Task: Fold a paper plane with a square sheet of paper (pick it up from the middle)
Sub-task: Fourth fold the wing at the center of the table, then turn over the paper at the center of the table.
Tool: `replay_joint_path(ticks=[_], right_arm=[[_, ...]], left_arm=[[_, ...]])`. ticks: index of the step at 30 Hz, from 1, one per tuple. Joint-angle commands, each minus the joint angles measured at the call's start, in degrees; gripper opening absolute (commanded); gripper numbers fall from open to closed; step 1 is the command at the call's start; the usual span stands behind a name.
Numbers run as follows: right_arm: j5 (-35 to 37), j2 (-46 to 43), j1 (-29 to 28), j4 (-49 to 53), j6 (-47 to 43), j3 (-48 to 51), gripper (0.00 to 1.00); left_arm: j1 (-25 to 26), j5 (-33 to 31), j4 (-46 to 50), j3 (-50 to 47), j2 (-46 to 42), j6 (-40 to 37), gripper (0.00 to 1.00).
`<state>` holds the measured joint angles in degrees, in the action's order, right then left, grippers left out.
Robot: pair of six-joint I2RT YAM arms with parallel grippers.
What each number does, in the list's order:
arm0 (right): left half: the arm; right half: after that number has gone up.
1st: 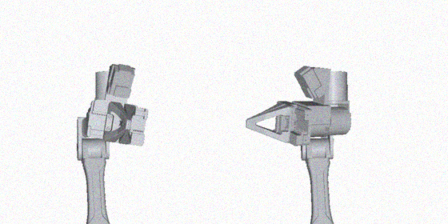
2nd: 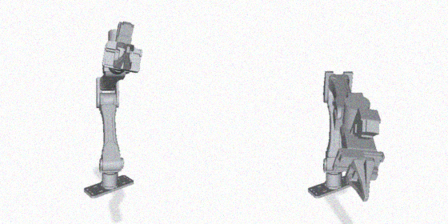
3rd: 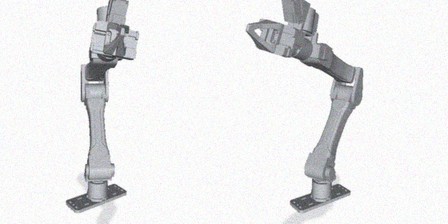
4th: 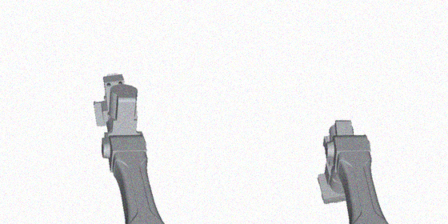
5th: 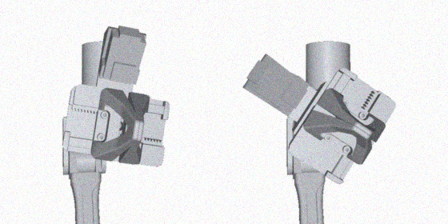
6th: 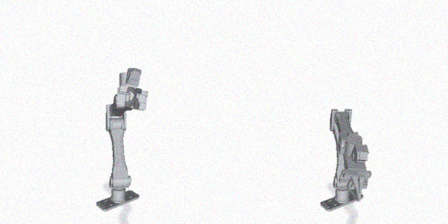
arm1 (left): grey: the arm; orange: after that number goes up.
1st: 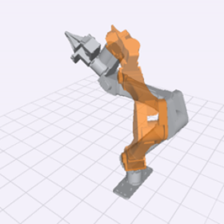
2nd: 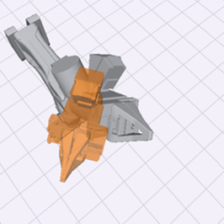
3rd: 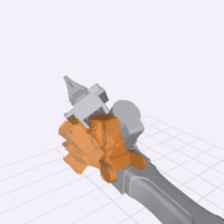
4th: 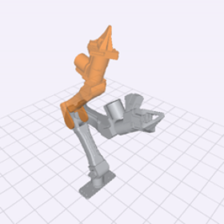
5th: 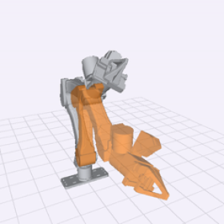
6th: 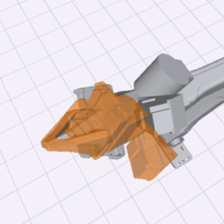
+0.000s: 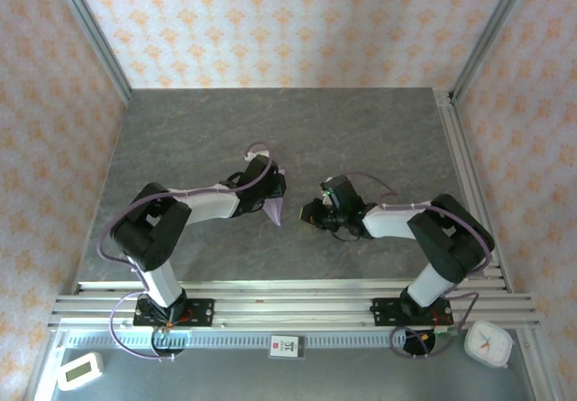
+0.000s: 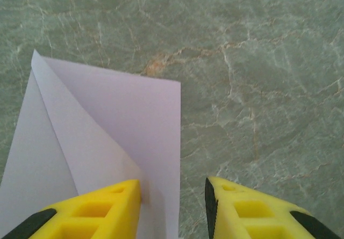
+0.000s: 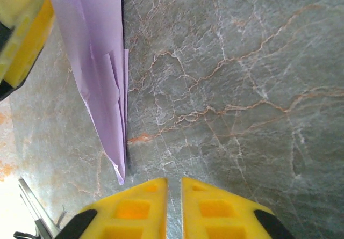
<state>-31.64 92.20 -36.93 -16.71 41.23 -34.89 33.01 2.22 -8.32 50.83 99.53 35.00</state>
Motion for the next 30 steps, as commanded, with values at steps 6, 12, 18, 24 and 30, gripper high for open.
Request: replay_joint_path(ticks=[6, 12, 18, 24, 30], right_arm=[[2.25, -1.23, 0.0, -0.28, 0.01, 1.23, 0.2], [2.6, -2.16, 0.54, -0.54, 0.16, 2.44, 0.23], [2.81, -3.16, 1.32, 0.13, -0.02, 2.53, 0.25], [2.95, -4.54, 1.94, 1.25, -0.77, 2.78, 0.26], [2.98, -5.54, 2.65, 1.85, -1.38, 3.42, 0.26]], left_arm=[[1.31, -0.43, -0.35, -5.96, -7.72, -0.15, 0.42], [3.94, -3.82, 4.76, -6.59, -10.11, -0.9, 0.43], [6.75, -7.87, 10.44, -1.68, -4.05, -2.67, 0.43], [7.8, -9.16, 12.46, 3.47, 2.96, -4.54, 0.43], [9.49, -10.14, 12.81, 5.64, 4.98, -5.47, 0.44]])
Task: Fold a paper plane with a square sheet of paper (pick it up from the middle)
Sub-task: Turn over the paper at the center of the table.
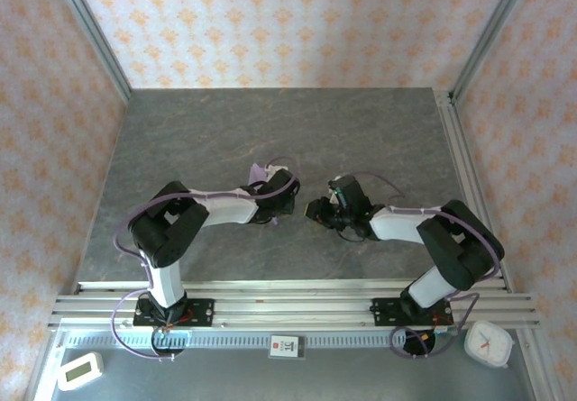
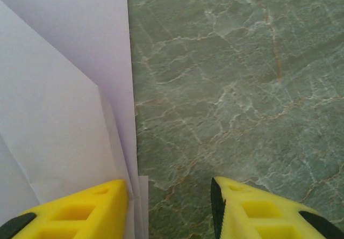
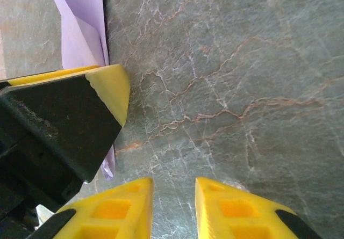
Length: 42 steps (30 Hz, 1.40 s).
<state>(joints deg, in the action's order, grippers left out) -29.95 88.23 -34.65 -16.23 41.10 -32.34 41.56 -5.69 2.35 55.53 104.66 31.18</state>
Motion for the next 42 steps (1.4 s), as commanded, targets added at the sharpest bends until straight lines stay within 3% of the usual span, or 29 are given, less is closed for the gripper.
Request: replay_joint_path(ticks=[1, 18, 21, 26, 33, 42], right_arm=[[1.29, -1.66, 0.44, 1.39, -1.37, 0.95, 0.26], [-2.56, -1.86, 0.3, -2.04, 0.24, 2.17, 0.27], [-3.74, -1.04, -0.97, -4.94, 2.44, 2.57, 0.31], [-3.07, 0.83, -6.13, -12.01, 9.48, 3.84, 0.38], [2.48, 2.17, -12.71, -17.53, 18.73, 4.96, 0.37], [5.31, 5.48, -14.48, -17.48, 20.93, 2.52, 0.35]], left_arm=[[1.01, -2.1, 1.87, 0.81, -0.46, -1.65, 0.44], [0.99, -0.22, -0.05, -2.92, -3.82, 2.01, 0.46], [0.56, 0.75, 0.2, -2.51, -4.54, 2.05, 0.47], [-1.37, 6.46, -4.85, -6.78, -5.1, 9.99, 0.41], [-2.62, 10.22, -13.95, -14.19, -6.64, 20.64, 0.38], [-3.54, 15.61, -21.07, -17.57, -6.31, 27.51, 0.37]])
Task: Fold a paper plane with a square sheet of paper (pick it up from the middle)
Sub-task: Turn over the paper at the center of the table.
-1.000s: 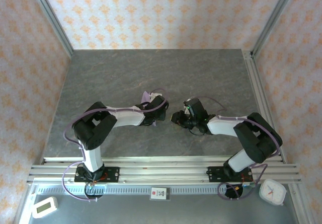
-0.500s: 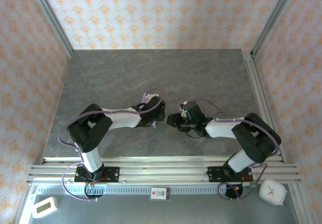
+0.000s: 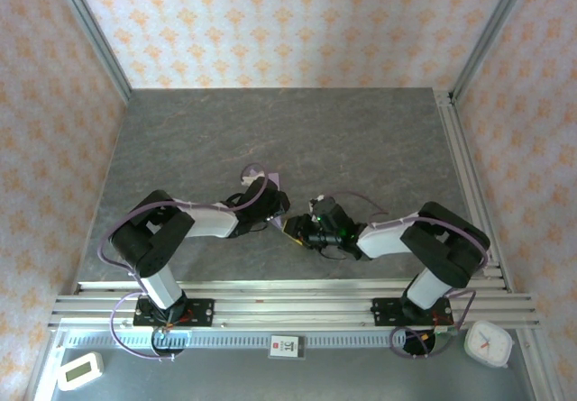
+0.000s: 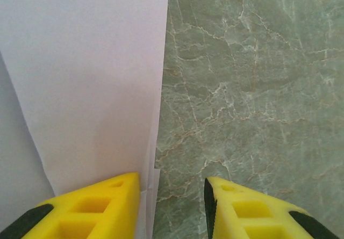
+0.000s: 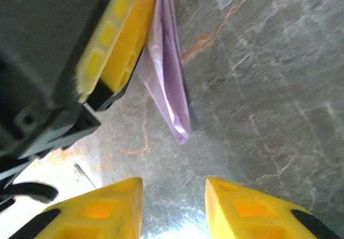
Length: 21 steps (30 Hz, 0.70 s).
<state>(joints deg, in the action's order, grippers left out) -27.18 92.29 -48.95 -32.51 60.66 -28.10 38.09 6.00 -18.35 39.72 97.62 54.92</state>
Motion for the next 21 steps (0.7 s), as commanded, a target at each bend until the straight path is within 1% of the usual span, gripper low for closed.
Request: replay_joint_path(ticks=[1, 7, 12, 21], right_arm=[[2.63, 2.09, -0.18, -1.08, 1.31, -2.18, 0.34], [2.49, 6.38, -0.25, -1.26, 0.87, -4.91, 0.31], [3.25, 7.95, -0.09, -1.17, 0.77, -6.29, 0.3], [4.23, 9.14, 0.7, -0.82, -0.15, -8.46, 0.2]], left_arm=[[-0.16, 4.24, -0.6, -1.86, 0.89, 3.89, 0.37], [-0.83, 5.16, -1.42, -2.87, 0.78, 4.06, 0.36], [-1.15, 5.51, -1.81, -3.5, 0.75, 3.97, 0.36], [-1.42, 5.78, -2.0, -3.87, 0.58, 3.8, 0.35]])
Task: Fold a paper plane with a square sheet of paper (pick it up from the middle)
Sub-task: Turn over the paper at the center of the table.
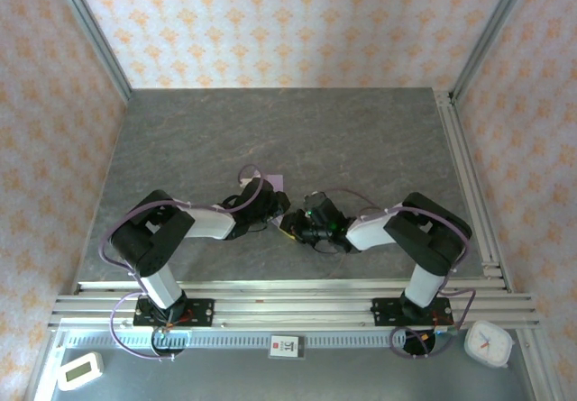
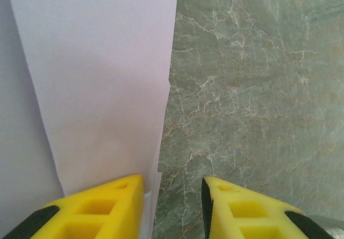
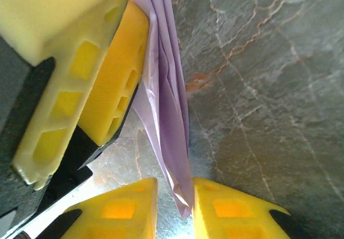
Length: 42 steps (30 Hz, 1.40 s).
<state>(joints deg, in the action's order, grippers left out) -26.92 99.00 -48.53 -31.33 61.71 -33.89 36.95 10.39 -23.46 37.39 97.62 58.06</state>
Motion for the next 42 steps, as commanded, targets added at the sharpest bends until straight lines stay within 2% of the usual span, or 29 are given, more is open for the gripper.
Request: replay_joint_path(ticks=[1, 3, 6, 7, 9, 12, 15, 18, 23, 27, 31, 35, 39, 42], right_arm=[[4.02, 2.52, 0.37, -1.77, -1.4, -3.0, 0.19], [4.22, 2.6, 0.45, -1.39, -1.51, -3.29, 0.17], [4.46, 2.27, 0.84, -1.59, -1.42, -2.79, 0.02], [4.57, 1.84, 1.09, -1.86, -1.37, -2.38, 0.0], [4.67, 0.01, 2.18, -2.76, -1.74, -1.18, 0.0], [5.01, -5.37, 4.84, -0.58, -4.1, -0.48, 0.0], [4.75, -11.48, 8.54, 7.47, -9.32, -2.91, 0.0], [5.21, -16.89, 13.03, 17.89, -15.83, -7.13, 0.0], [10.33, -21.38, 20.32, 37.58, -29.63, -19.49, 0.0], [25.21, -18.32, 20.87, 56.61, -42.42, -34.19, 0.0], [43.57, -11.67, 18.8, 70.08, -49.36, -43.23, 0.0], [59.66, -4.35, 15.07, 78.68, -49.47, -45.97, 0.0], [75.62, 6.74, 9.19, 91.3, -43.72, -47.57, 0.0], [79.57, 15.37, 4.54, 98.1, -39.04, -47.94, 0.0]], left_arm=[[-0.21, 1.51, 3.27, -1.44, 0.64, 0.6, 0.35], [-0.21, 1.39, 3.34, -1.49, 0.31, 0.47, 0.35], [-0.25, 1.3, 3.62, -1.2, -0.28, 0.43, 0.35], [-0.46, 1.38, 3.77, -0.99, -0.59, 0.32, 0.35], [-1.26, 2.0, 3.87, 0.16, -1.54, -0.19, 0.36], [-4.25, 4.38, 4.41, 3.35, -3.03, -2.02, 0.44], [-8.54, 5.38, 5.55, 6.57, -5.93, -3.84, 0.56], [-13.37, 6.04, 7.01, 8.55, -9.21, -5.24, 0.64], [-18.82, 6.75, 9.35, 7.12, -14.9, -6.77, 0.67], [-19.97, 7.25, 9.29, 3.18, -18.25, -7.35, 0.68], [-20.59, 8.35, 6.71, -1.31, -19.84, -6.52, 0.68], [-21.78, 10.11, 3.74, -4.53, -20.36, -5.36, 0.68], [-23.55, 11.49, 2.71, -5.64, -20.68, -5.42, 0.69], [-25.22, 13.04, 1.8, -6.2, -20.93, -5.22, 0.69]])
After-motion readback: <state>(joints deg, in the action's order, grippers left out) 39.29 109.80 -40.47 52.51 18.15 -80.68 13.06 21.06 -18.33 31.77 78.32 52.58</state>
